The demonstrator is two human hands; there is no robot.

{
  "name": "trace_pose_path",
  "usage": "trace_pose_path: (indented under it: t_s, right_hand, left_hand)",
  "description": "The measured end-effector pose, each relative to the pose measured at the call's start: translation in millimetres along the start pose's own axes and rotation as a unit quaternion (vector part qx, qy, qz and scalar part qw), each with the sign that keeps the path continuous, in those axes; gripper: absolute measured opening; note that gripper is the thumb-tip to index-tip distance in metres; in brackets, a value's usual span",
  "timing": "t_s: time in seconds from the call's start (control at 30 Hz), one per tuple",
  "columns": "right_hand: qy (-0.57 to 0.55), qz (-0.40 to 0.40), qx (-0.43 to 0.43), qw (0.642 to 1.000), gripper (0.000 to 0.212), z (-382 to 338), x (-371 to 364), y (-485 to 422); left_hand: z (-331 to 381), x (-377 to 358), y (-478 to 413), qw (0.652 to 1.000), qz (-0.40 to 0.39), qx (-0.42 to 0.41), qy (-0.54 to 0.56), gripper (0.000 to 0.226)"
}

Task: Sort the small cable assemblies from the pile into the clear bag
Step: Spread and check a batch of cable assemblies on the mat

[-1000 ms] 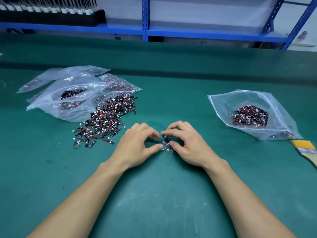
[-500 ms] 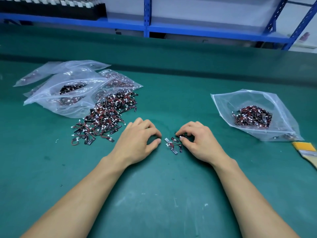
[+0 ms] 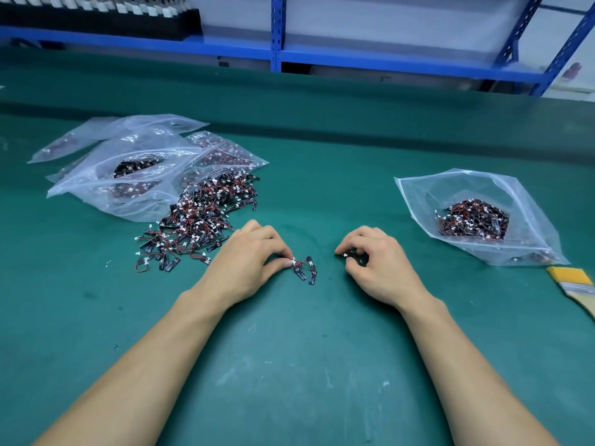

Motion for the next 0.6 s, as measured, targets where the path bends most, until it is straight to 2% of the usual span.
trace_pose_path:
  t_s: [0.17,0.27,0.5,0.6]
  right_hand:
    - [-0.027,0.016,0.044,0.999,0.019,-22,0,4]
    - [-0.038,-0.002,0.074,0.997,0.037,-41,-10,8]
    - [-0.048,0.007,0.087,0.995,0.008,-46,-15,5]
    - [-0.063,0.03,0.074,0.995,0.007,-38,-6,5]
  left_hand:
    - [2,3,0,0.999,0.025,-0.01,0.024,0.012]
    - [8,5,0,0.997,0.044,-0.024,0.05,0.007]
    - [9,4,1,0.996,0.035,-0.034,0.073,0.004]
    - [5,5,2,0.996,0.035,-0.024,0.075,0.002]
Point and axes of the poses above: each hand's wrist, its own y-axis away from the middle knuckle, its own x-axis out of the back of the hand, z = x × y, the point moved 8 cm from there along -y, towards the middle knuckle, and after that the axes turned 2 degrees about -x, right-handed, at the moved point
